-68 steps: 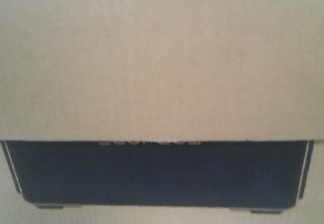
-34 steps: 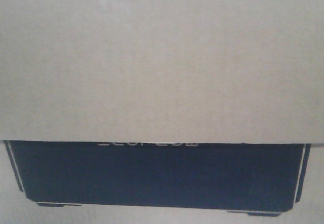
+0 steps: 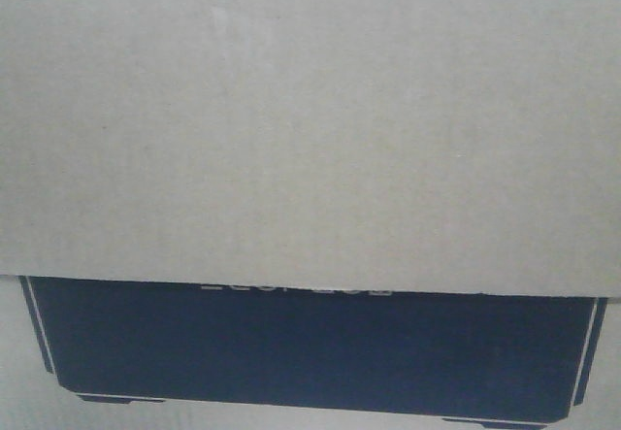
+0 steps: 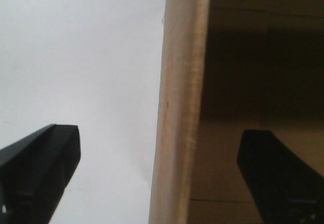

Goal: Grab box from left shelf to table start
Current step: 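Withdraw both grippers from the box walls and back away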

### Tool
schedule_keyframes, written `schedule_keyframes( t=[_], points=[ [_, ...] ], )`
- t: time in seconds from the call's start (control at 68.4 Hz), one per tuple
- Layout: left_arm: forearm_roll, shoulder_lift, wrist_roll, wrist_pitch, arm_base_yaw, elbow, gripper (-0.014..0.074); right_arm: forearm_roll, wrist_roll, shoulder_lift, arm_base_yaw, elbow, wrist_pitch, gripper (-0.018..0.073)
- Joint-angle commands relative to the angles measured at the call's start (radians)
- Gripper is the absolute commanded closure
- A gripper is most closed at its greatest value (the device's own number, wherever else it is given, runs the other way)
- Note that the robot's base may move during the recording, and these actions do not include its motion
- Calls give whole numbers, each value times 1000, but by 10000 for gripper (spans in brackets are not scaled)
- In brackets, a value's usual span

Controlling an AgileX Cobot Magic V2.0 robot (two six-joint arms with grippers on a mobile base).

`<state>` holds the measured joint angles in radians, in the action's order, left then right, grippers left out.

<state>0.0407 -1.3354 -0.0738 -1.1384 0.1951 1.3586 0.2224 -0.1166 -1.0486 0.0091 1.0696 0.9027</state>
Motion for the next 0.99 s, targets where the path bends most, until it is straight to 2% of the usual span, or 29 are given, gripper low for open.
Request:
schedule_keyframes(
  t=[0.0, 0.088, 0.19, 0.263, 0.424, 0.556, 0.79, 0.98],
  points=[
    [11, 98, 5, 23, 3, 46, 62, -2, -3, 66, -4, 59, -31, -65],
    [11, 183, 13, 20, 3, 46, 106, -2, 14, 124, -4, 68, -10, -50],
    [8, 273, 20, 25, 3, 24, 187, -5, 32, 195, -4, 62, 26, 50],
    [8, 357, 25, 46, 3, -21, 277, -7, 34, 258, -4, 53, 56, 183],
    [8, 591, 25, 122, 3, -201, 533, -8, 34, 427, -4, -31, 57, 523],
    [5, 773, 25, 209, 3, -367, 703, -11, 34, 573, -4, -136, 14, 503],
    [-19, 1066, 25, 406, 3, -671, 697, -16, 25, 811, -4, -377, -123, 503],
    [-19, 1172, 25, 492, 3, -794, 697, -18, 17, 932, -4, -512, -221, 503]
  ],
)
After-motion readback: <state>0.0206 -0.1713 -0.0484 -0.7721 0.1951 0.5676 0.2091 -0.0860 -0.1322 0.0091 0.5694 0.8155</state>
